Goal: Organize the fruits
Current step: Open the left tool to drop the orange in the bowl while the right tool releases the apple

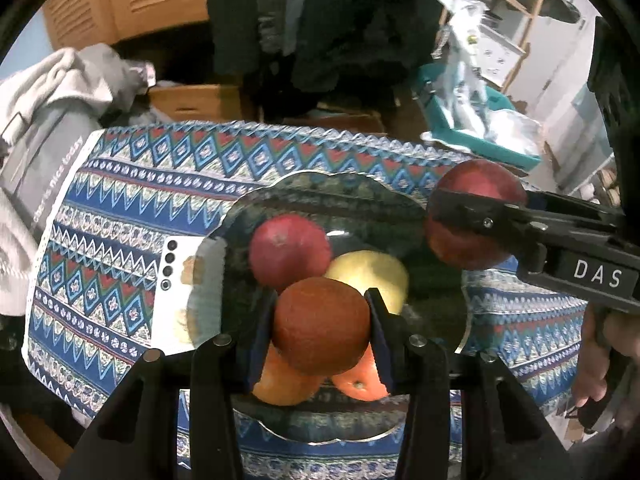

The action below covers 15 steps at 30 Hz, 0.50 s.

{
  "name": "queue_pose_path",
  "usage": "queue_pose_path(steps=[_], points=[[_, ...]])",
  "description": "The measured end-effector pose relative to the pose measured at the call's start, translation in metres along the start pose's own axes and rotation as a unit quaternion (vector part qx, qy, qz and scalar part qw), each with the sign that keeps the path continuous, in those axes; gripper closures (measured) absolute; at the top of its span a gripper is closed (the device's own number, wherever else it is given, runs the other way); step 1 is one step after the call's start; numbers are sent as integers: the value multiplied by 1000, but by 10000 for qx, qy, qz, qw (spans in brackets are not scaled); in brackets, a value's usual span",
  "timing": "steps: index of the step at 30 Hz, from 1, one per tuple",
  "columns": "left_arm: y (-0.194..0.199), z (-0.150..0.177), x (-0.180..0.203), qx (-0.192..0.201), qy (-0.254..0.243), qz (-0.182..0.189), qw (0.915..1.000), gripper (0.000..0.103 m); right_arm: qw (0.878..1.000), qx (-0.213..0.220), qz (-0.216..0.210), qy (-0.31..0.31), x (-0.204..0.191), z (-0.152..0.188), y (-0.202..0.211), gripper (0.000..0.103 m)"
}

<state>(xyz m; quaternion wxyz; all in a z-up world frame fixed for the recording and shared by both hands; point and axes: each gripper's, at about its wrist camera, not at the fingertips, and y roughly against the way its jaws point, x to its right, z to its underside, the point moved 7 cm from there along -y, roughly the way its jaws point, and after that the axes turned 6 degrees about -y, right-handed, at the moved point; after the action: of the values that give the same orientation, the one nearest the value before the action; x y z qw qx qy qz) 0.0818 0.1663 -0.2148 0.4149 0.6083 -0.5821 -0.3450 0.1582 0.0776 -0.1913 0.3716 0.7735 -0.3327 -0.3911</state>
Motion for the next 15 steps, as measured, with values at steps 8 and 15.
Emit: queue_pose_path(steps=[8,15], points=[[-26,7,-21,-296,327,-6,9990,58,9997,-216,109,-102,1,-2,-35,41],[-37,12,-29,-457,490,26,9977,58,9990,-343,192,-199,11,-2,-52,40]])
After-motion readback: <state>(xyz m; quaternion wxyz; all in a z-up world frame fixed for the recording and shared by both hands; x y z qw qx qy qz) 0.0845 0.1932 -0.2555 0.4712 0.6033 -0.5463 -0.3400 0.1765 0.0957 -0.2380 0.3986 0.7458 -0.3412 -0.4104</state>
